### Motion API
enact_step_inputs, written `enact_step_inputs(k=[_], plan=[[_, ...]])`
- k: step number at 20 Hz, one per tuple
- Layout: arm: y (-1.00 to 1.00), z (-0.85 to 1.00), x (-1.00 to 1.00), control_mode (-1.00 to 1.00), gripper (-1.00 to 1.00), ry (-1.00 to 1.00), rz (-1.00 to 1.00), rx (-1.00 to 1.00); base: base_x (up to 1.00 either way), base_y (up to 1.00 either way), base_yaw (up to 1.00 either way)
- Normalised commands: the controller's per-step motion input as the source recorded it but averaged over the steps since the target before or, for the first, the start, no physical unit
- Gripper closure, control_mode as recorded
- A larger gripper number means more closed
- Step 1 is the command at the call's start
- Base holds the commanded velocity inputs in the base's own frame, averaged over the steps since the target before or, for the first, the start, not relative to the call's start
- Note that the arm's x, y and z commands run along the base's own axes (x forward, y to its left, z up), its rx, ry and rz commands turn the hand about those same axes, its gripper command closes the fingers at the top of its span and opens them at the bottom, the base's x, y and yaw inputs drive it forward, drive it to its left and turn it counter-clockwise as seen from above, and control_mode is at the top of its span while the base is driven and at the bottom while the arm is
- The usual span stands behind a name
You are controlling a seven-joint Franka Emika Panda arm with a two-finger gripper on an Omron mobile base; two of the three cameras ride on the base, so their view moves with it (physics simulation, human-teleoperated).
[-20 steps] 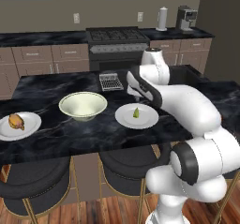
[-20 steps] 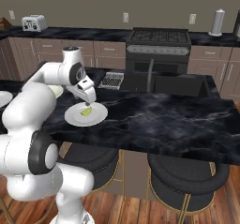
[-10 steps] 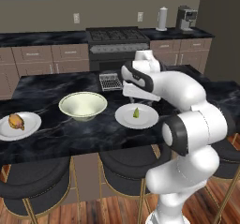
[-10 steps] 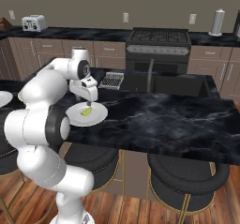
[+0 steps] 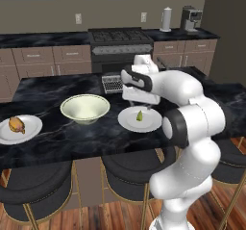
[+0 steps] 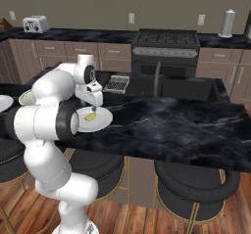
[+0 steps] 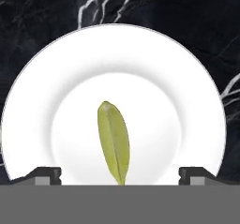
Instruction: Pick the chicken drumstick and lemon wedge from their plates and place them in the bowl. Then put the bowl in the fridge.
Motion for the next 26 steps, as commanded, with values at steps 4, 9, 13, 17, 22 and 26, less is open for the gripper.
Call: enact_step_inputs(k=[4, 9, 13, 17, 22, 26], plan=[[0.0, -0.27, 0.12, -1.0, -1.0, -0.02, -0.05, 0.0, 0.0, 0.0, 0.0], [0.0, -0.26, 0.0, -1.0, -1.0, 0.0, -0.02, 0.0, 0.0, 0.0, 0.0], [0.0, -0.23, 0.0, -1.0, -1.0, 0.0, 0.0, 0.0, 0.0, 0.0, 0.0], [-0.02, -0.16, -0.07, -1.0, -1.0, 0.0, 0.0, 0.04, 0.0, 0.0, 0.0], [0.0, -0.13, -0.04, -1.0, -1.0, 0.0, 0.0, 0.03, 0.0, 0.0, 0.0], [0.0, -0.15, 0.0, -1.0, -1.0, 0.0, 0.0, 0.01, 0.0, 0.0, 0.0]])
